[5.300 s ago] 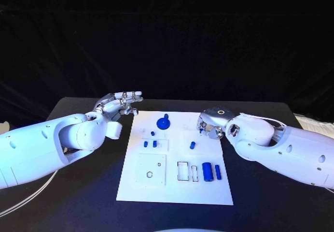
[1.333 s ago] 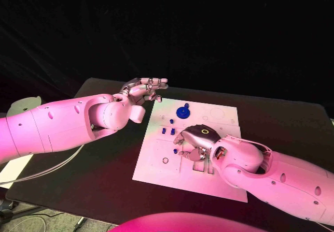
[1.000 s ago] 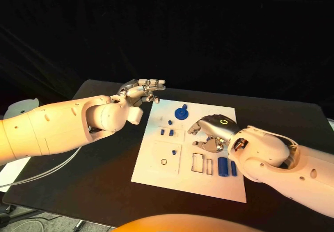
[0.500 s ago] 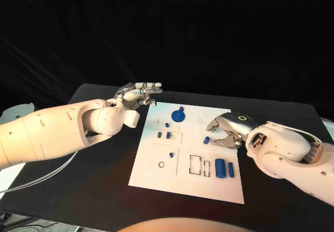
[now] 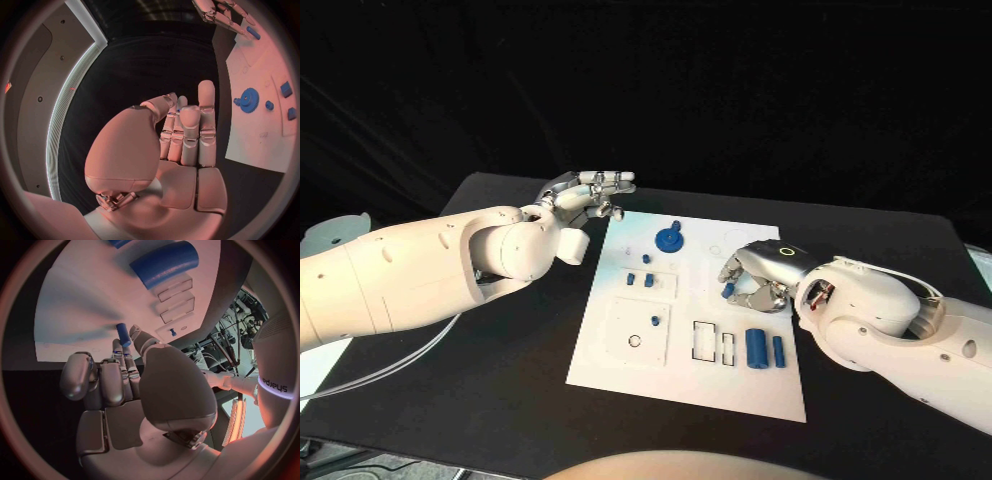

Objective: Assemble the parts on the task board

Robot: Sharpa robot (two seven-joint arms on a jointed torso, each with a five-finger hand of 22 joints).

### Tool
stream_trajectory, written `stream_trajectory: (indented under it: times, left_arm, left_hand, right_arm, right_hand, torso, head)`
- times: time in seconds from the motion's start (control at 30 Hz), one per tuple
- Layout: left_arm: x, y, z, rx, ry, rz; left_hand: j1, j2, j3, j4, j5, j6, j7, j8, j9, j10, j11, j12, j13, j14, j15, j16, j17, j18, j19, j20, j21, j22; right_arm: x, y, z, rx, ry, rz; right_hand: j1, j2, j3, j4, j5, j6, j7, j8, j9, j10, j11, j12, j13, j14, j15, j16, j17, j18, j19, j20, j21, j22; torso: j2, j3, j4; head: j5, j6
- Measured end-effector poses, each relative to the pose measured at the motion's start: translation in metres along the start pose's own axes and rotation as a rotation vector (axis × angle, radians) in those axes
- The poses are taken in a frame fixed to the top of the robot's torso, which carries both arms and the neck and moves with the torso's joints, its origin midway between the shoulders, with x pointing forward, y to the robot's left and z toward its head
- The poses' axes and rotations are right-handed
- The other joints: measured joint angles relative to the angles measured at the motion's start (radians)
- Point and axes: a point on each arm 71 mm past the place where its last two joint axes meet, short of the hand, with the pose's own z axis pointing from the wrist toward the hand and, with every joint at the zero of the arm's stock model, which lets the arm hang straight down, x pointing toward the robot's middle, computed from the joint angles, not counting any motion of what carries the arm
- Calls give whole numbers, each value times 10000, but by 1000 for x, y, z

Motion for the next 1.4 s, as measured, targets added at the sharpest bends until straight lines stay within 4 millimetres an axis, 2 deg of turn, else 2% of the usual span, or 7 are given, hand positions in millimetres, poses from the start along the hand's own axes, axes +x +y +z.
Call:
stream_trajectory:
  times: [0.2,0.37,0.6,0.77,0.97,1.13,1.4]
  left_arm:
    - [0,0,0,-4,2,-1]
    - [0,0,0,-8,11,-4]
    - [0,0,0,-18,10,-4]
    - [0,0,0,-41,16,-6]
    - [1,1,1,-75,52,-15]
    - [2,1,1,-96,91,-26]
    - [3,1,2,-111,109,-31]
  left_hand:
    - [0,0,0,0,0,0,0,0,0,0,0,2,0,0,0,0,0,0,0,0,0,0]
    - [0,0,0,0,0,0,0,0,0,0,0,38,0,0,0,0,1,0,0,0,0,0]
    - [0,0,0,0,0,0,0,0,0,0,0,38,0,0,0,0,-17,-1,0,0,0,-4]
    - [0,0,0,0,0,0,0,0,1,-24,24,38,0,0,0,0,-33,-1,0,0,0,-9]
    - [0,0,0,0,0,0,0,0,0,-35,35,38,0,0,0,0,-33,-1,0,0,0,-8]
    - [0,0,0,0,0,0,0,0,1,-35,35,38,0,0,0,0,-43,-1,0,0,0,-8]
    - [0,0,1,0,0,0,0,0,0,-35,35,37,0,0,0,0,-42,-1,0,0,0,-8]
  right_arm:
    - [1,1,2,-34,48,15]
    - [2,2,4,-60,60,-8]
    - [2,2,6,-48,40,-135]
    - [2,2,6,-69,5,-238]
    - [2,6,4,-168,-112,-246]
    - [-10,11,-1,-310,-520,-184]
    - [-36,14,-8,-436,-1142,-173]
  right_hand:
    - [69,157,420,27,35,682,-73,184,84,702,-66,87,-18,-1,-73,0,91,0,145,-72,84,177]
    - [127,236,650,9,29,951,-147,221,123,970,-135,86,-16,-1,-144,64,182,0,215,-143,159,301]
    - [231,340,938,-143,8,1034,-158,219,138,1041,-100,-46,-13,-1,-215,141,233,0,251,-179,206,400]
    - [271,378,1184,-281,-31,1192,-137,198,155,1150,9,-113,-10,0,-215,217,327,0,305,-233,357,577]
    - [342,308,1409,-505,15,1306,-139,197,215,1236,97,-204,0,1,-285,275,403,-1,393,-247,549,864]
    - [342,308,1572,-611,16,1338,-140,198,214,1270,134,-262,2,1,-285,300,420,-1,407,-261,598,912]
    - [382,269,1589,-626,16,1340,-143,199,214,1293,158,-314,4,1,-284,315,445,-1,429,-284,616,953]
  torso:
    - [5,0,-5]
    - [0,0,-6]
    - [-3,1,-5]
    - [-5,2,-4]
    - [-4,5,-24]
    - [-6,11,-8]
    - [-20,-7,-2]
  head:
    - [17,-35]
    - [20,-51]
    - [24,-75]
    - [24,-74]
    - [25,-50]
    - [-20,-14]
    - [-55,19]
